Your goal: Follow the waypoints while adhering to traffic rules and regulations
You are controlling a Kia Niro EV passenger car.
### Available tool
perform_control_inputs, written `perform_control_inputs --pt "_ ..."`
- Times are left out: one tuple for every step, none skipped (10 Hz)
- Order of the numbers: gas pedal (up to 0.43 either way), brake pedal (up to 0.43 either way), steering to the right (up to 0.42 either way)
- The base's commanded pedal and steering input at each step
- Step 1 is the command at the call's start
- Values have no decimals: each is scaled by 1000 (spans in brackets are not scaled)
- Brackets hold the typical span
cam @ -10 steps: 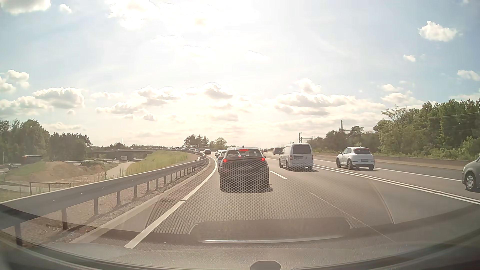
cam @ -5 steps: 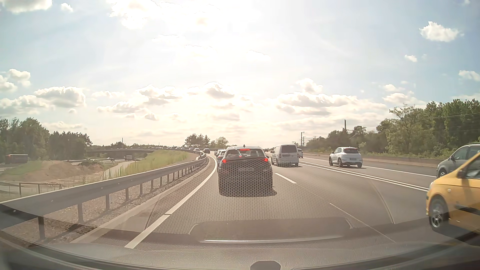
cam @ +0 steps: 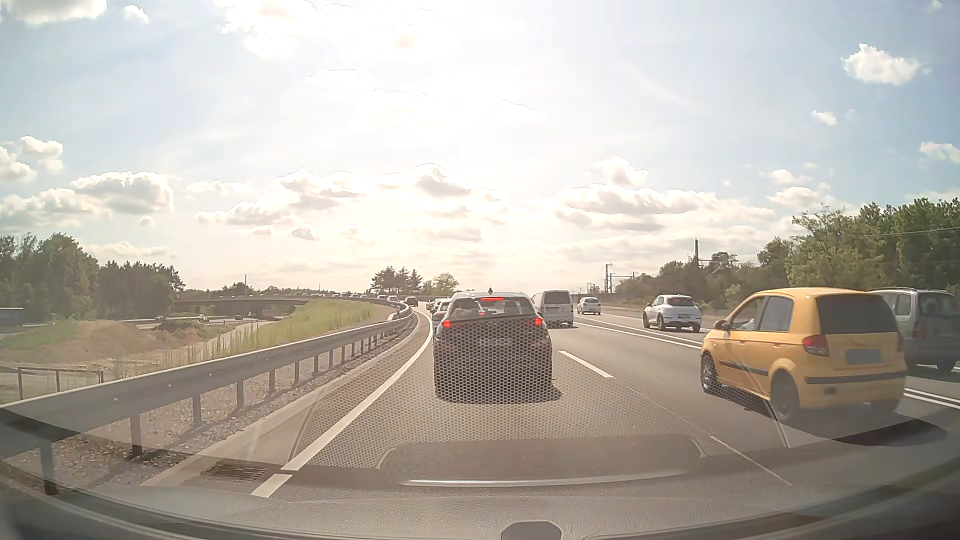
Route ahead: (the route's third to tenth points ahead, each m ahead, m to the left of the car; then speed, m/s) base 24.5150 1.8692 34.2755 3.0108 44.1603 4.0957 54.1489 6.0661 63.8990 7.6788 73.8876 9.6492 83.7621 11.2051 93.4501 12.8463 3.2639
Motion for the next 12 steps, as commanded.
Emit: perform_control_inputs --pt "0 134 -7" --pt "0 134 -7" --pt "0 134 -6" --pt "0 134 -6" --pt "0 140 -6" --pt "0 146 -6" --pt "0 146 -5" --pt "0 146 -5" --pt "0 146 -4" --pt "0 146 -4" --pt "0 146 -4" --pt "0 140 -4"
